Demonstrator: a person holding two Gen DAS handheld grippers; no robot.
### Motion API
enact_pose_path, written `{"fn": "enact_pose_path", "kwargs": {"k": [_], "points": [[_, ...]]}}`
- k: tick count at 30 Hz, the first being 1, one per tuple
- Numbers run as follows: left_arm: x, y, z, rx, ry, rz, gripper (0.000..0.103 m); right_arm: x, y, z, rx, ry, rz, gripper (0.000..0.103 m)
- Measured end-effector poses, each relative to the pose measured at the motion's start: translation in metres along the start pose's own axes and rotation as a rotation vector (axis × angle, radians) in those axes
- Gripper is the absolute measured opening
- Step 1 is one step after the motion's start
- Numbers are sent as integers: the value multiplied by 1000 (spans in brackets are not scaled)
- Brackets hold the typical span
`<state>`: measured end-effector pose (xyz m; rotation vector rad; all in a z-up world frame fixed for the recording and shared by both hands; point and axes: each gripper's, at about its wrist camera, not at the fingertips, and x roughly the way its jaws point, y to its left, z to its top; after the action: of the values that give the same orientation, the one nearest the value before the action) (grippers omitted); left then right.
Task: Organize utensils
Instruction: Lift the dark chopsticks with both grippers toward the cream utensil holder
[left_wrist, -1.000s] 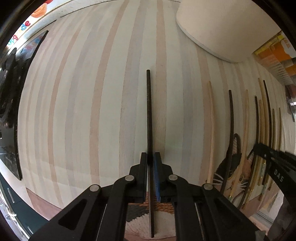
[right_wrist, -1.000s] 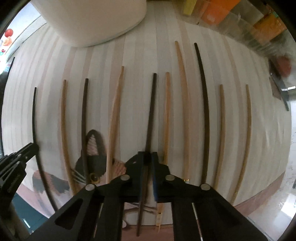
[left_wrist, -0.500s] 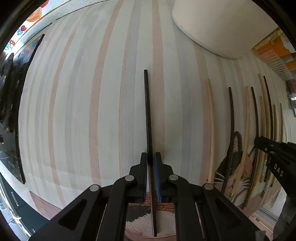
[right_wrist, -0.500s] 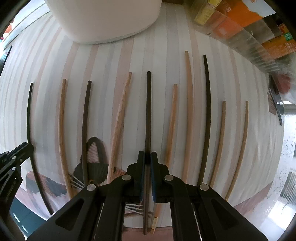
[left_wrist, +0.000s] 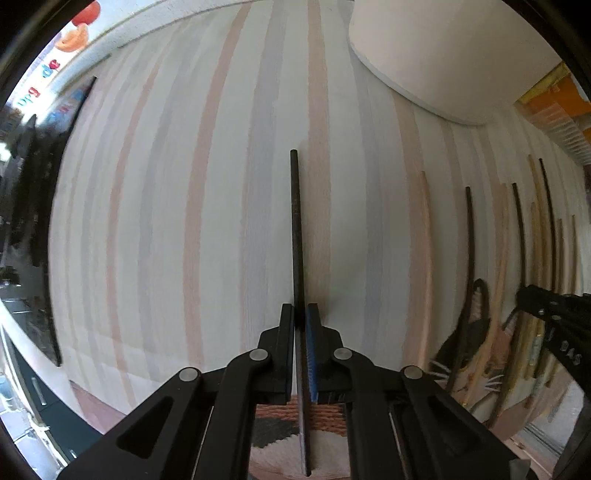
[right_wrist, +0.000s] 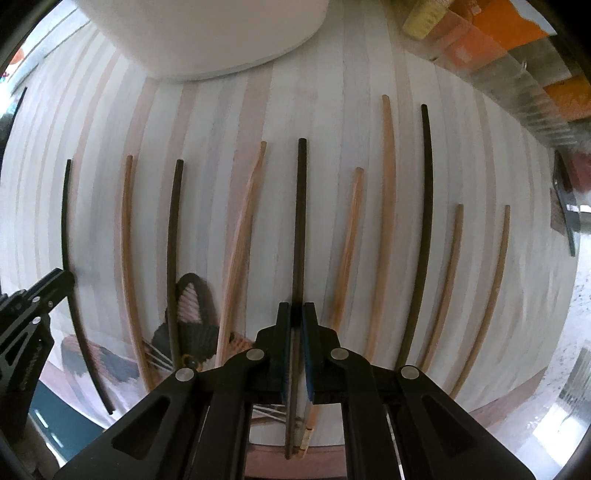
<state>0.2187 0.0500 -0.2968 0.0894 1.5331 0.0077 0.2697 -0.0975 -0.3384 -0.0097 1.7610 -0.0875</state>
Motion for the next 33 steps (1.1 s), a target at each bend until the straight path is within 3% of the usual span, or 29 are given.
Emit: {"fn": "enact_pose_path", "kwargs": {"k": [8, 18, 27, 33], "points": [[-33, 8, -27, -34, -83, 7, 3, -11, -28, -18, 14, -79, 104, 6], [-93, 8, -59, -63, -196, -14, 3, -61, -40, -38, -2, -208, 186, 6], [-186, 13, -48, -77, -415, -71, 3, -145, -49, -58, -27, -400, 258, 5], [-277, 17, -31, -96, -608, -143, 3, -240, -48, -54, -49, -589, 322, 5]]}}
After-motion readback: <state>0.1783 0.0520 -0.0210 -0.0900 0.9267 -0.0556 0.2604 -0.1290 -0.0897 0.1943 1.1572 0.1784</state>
